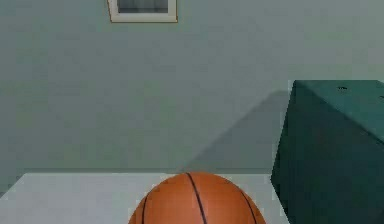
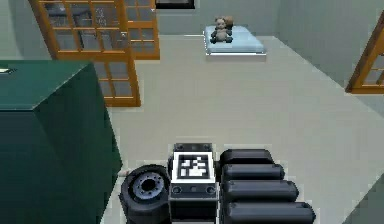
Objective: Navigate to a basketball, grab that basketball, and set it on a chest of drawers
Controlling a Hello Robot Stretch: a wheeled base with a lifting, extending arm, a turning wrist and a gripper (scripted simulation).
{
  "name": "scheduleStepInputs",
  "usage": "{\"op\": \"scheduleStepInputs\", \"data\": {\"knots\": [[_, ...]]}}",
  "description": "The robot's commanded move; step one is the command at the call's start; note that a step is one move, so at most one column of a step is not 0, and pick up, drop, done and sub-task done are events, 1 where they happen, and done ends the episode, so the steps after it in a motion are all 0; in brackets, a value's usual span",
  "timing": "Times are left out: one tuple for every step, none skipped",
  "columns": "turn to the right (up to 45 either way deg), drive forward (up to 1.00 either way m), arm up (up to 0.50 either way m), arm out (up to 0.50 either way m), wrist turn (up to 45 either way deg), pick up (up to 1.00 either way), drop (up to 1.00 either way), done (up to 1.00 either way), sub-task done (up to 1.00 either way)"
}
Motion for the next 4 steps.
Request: {"op": "scheduleStepInputs", "data": {"knots": [[-45.0, 0.00, 0.00, 0.00, 0.0, 0.00, 0.00, 0.00, 0.00], [-42.0, 0.00, 0.00, 0.00, 0.0, 0.00, 0.00, 0.00, 0.00], [0.0, 0.70, 0.00, 0.00, 0.0, 0.00, 0.00, 0.00, 0.00], [-45.0, 0.00, 0.00, 0.00, 0.0, 0.00, 0.00, 0.00, 0.00]]}}
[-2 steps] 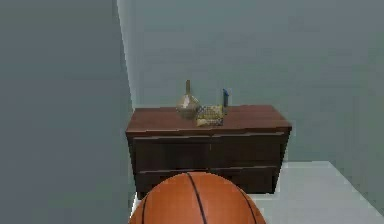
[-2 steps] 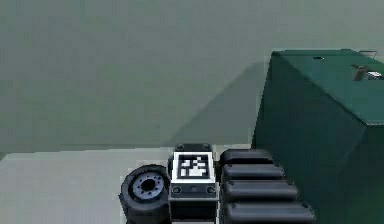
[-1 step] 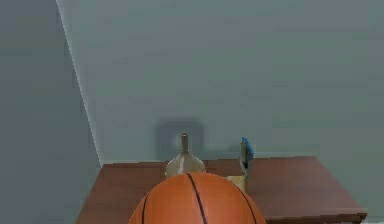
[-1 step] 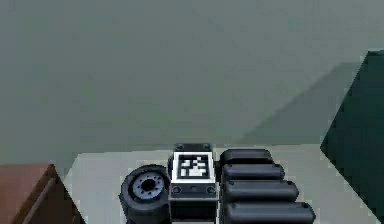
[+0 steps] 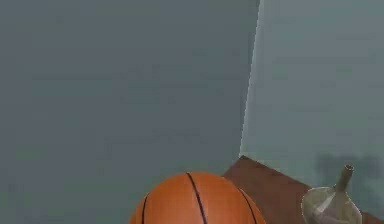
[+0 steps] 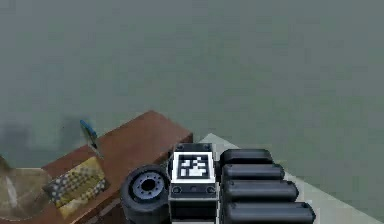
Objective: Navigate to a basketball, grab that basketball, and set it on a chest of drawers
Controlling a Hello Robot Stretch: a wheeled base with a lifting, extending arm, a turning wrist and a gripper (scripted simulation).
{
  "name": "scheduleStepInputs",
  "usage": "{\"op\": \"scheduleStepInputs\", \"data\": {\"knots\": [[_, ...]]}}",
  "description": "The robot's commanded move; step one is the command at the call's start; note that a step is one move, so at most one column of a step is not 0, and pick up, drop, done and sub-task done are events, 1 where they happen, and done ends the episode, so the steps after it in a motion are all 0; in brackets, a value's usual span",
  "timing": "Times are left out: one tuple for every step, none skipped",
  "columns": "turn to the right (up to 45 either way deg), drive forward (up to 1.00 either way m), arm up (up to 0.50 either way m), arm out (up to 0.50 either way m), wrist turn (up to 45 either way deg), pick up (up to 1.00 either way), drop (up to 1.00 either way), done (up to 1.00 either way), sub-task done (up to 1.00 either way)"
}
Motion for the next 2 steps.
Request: {"op": "scheduleStepInputs", "data": {"knots": [[-33.0, 0.00, 0.00, 0.00, 0.0, 0.00, 0.00, 0.00, 0.00], [0.0, 0.00, 0.00, 0.42, 0.0, 0.00, 0.00, 0.00, 0.00]]}}
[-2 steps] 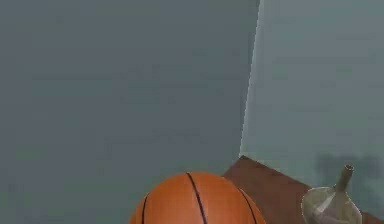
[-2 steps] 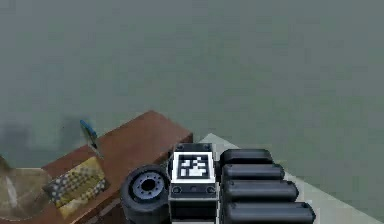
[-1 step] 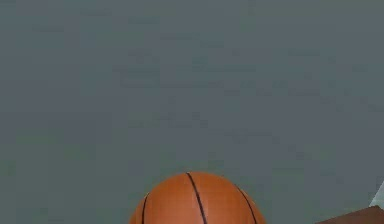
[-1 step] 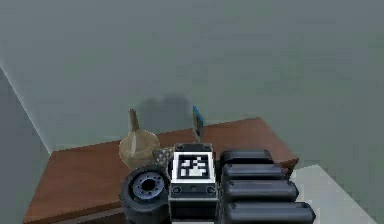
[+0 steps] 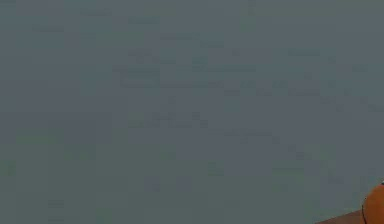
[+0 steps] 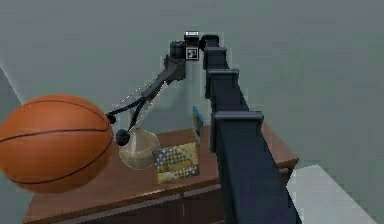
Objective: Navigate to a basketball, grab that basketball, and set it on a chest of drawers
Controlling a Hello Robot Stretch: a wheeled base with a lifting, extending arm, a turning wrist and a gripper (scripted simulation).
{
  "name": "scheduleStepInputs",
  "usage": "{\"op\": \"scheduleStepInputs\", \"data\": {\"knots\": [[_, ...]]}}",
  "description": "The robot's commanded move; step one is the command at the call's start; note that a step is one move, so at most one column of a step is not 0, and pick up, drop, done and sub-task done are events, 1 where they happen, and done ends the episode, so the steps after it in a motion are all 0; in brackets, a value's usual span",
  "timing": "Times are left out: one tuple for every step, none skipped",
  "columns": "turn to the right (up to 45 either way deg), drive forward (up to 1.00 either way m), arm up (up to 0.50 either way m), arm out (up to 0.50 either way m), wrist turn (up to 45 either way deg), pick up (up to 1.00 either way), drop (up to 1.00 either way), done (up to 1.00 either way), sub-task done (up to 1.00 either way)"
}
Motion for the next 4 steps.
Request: {"op": "scheduleStepInputs", "data": {"knots": [[0.0, 0.00, 0.00, 0.00, 45.0, 0.00, 0.00, 0.00, 0.00], [0.0, 0.00, 0.00, 0.00, 45.0, 0.00, 0.00, 0.00, 0.00], [0.0, 0.00, 0.00, 0.00, 45.0, 0.00, 0.00, 0.00, 0.00], [0.0, 0.00, 0.00, 0.00, 0.0, 0.00, 1.00, 0.00, 0.00]]}}
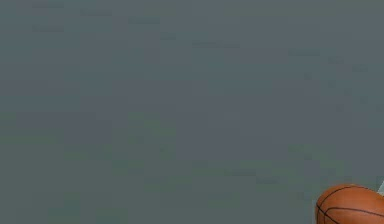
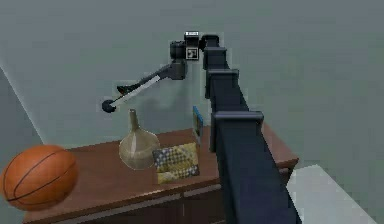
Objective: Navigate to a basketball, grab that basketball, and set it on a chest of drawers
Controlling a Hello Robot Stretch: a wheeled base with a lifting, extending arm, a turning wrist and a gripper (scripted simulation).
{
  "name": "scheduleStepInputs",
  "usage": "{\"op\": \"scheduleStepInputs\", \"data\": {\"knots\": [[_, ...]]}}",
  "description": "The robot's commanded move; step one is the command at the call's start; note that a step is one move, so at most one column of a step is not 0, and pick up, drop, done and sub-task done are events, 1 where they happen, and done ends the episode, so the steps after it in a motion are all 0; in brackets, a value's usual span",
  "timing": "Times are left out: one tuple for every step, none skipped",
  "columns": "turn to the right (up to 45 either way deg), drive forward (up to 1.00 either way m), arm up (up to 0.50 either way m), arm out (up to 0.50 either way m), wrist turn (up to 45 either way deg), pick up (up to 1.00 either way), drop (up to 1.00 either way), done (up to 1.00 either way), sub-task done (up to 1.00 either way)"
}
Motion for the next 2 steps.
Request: {"op": "scheduleStepInputs", "data": {"knots": [[0.0, 0.00, 0.00, -0.10, 0.0, 0.00, 0.00, 0.00, 0.00], [0.0, 0.00, 0.00, 0.00, 0.0, 0.00, 0.00, 1.00, 0.00]]}}
